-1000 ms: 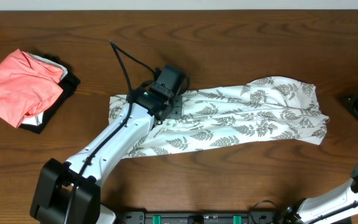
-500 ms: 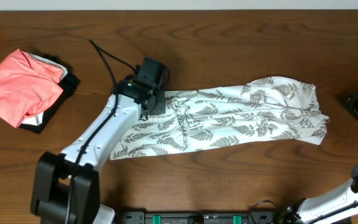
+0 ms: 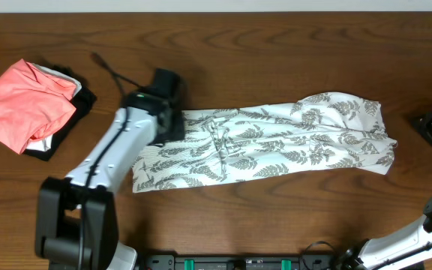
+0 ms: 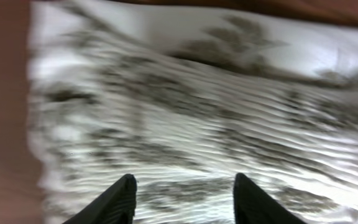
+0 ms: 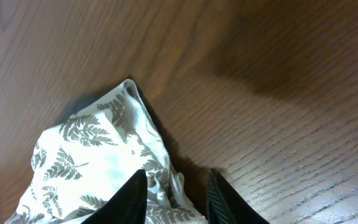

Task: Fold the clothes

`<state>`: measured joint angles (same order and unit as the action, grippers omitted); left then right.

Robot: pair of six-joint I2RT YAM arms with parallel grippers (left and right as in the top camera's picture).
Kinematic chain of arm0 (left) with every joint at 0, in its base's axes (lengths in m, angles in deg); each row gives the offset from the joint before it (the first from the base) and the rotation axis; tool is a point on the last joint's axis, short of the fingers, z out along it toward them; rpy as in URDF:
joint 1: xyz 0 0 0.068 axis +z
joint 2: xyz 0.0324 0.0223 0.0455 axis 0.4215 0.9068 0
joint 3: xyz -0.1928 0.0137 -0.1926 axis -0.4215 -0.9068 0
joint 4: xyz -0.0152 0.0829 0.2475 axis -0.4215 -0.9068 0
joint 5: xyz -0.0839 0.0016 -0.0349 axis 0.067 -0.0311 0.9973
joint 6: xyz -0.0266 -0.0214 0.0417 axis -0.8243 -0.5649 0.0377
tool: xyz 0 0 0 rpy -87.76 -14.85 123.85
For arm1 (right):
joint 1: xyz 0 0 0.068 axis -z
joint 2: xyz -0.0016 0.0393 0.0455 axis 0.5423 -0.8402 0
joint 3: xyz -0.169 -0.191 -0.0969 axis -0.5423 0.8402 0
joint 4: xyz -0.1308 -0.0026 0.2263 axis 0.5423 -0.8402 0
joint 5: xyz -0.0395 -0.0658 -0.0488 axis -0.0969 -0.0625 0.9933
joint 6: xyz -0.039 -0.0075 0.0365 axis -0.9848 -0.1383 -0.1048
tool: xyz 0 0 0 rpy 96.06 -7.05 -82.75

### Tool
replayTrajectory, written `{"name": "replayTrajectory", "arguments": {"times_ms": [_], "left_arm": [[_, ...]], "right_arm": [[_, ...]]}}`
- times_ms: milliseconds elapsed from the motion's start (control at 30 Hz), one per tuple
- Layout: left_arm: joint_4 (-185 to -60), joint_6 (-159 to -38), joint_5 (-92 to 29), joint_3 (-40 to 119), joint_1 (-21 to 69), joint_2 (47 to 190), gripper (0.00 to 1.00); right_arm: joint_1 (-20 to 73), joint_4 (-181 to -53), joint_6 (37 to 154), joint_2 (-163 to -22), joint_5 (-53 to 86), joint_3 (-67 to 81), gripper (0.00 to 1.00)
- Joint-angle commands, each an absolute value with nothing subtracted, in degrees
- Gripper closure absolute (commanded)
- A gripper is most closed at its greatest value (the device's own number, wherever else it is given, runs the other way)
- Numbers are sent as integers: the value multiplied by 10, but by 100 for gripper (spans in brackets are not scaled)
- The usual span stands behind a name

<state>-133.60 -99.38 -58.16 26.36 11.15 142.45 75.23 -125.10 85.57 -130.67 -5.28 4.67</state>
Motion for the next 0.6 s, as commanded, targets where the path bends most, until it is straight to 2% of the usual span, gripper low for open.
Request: {"name": "replayTrajectory", "arguments": {"times_ms": [0,133,267,433,567], "left_arm": [[-1349,-990,-586,272,153,1411,46],[-1364,-990,-581,272,195,1411,40],[-1366,-990,-582,272,207,1411,39],[-1365,-990,-582,272,206,1411,39],[-1366,-990,-582,272,206,1411,39]], "right_arm": [[747,-1251,859,-1299,-55,49,70],[747,-1252,859,-1299,-54,49,70],[747,-1263,858,-1299,-37,49,69],[747,-1280,859,-1307,6,59,60],[746,-1297,859,-1312,-20,84,59]]}}
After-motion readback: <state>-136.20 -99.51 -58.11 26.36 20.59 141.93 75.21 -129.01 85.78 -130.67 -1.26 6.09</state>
